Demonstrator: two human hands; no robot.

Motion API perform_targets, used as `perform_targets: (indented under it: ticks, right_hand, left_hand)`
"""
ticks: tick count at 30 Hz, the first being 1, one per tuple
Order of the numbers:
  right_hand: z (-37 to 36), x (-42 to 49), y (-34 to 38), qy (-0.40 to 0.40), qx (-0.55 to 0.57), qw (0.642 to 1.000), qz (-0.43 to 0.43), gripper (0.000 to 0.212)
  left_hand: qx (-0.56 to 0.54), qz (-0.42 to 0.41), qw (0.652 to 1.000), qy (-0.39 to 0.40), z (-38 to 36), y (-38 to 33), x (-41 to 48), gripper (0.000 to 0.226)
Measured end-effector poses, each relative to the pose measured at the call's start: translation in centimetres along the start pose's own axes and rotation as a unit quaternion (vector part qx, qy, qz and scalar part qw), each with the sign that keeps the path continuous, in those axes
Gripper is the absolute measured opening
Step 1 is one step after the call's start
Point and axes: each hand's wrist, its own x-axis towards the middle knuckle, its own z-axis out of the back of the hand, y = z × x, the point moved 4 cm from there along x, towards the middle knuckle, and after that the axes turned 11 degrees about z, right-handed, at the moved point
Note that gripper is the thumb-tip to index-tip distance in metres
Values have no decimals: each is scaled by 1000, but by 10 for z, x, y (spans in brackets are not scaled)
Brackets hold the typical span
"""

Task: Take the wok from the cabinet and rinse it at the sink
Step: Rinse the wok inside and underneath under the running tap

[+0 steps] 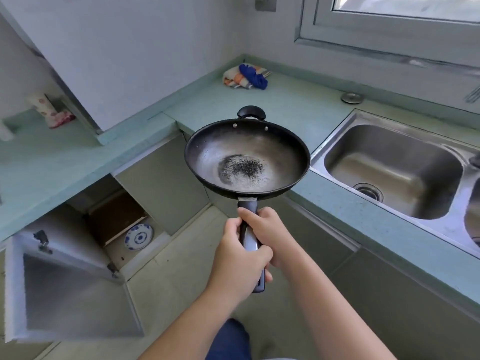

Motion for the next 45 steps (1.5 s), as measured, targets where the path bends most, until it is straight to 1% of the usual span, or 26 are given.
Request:
perform_targets:
  ticks: [4,9,14,18,21,24,25,28,29,32,33,37,41,45]
  right_hand:
    - [30,24,-1,-51,26,998,-4,34]
    - [76,56,7,-145,19,989,-22,33]
    - [125,83,15,-231,30,972,-24,29]
    - [160,95,15,-293,37,955,-21,29]
    - [186,95,14,-326,52,944,-16,25]
    - [211,92,12,-342,48,938,-8,28]
    - [219,91,10,-346,44,937,-7,28]
    - [240,88,-2,-353,46,934,-23,20]
    - [247,87,-6,-361,44,931,-27,22]
    - [263,86,-21,-376,25,925,-51,43]
    - [267,87,-25,-376,23,925,-58,44]
    - [276,88,-39,-376,21,924,-72,30]
    - [279,90,-48,-363,14,928,-82,28]
    - [275,83,-54,-352,-22,931,-92,22]
  left_hand:
    - [35,-14,998,53,-18,-22,27,36]
    - [54,-21,990,131,-48,-53,70,38]
    - [72,-19,973,217,-83,-84,110,40]
    - [107,-28,953,282,-112,-101,132,39]
    - [133,-37,940,313,-136,-109,143,37]
    - [134,-33,932,336,-162,-111,150,38]
    - [134,-30,930,340,-171,-111,152,38]
    - [124,-3,931,344,-195,-106,153,41]
    - [122,0,931,345,-203,-103,152,41]
    - [131,-5,931,342,-220,-97,152,43]
    - [130,-4,931,340,-225,-95,154,43]
    - [134,5,936,326,-238,-84,161,45]
    - [151,5,937,315,-245,-70,166,45]
    - [133,9,942,306,-250,-51,172,44]
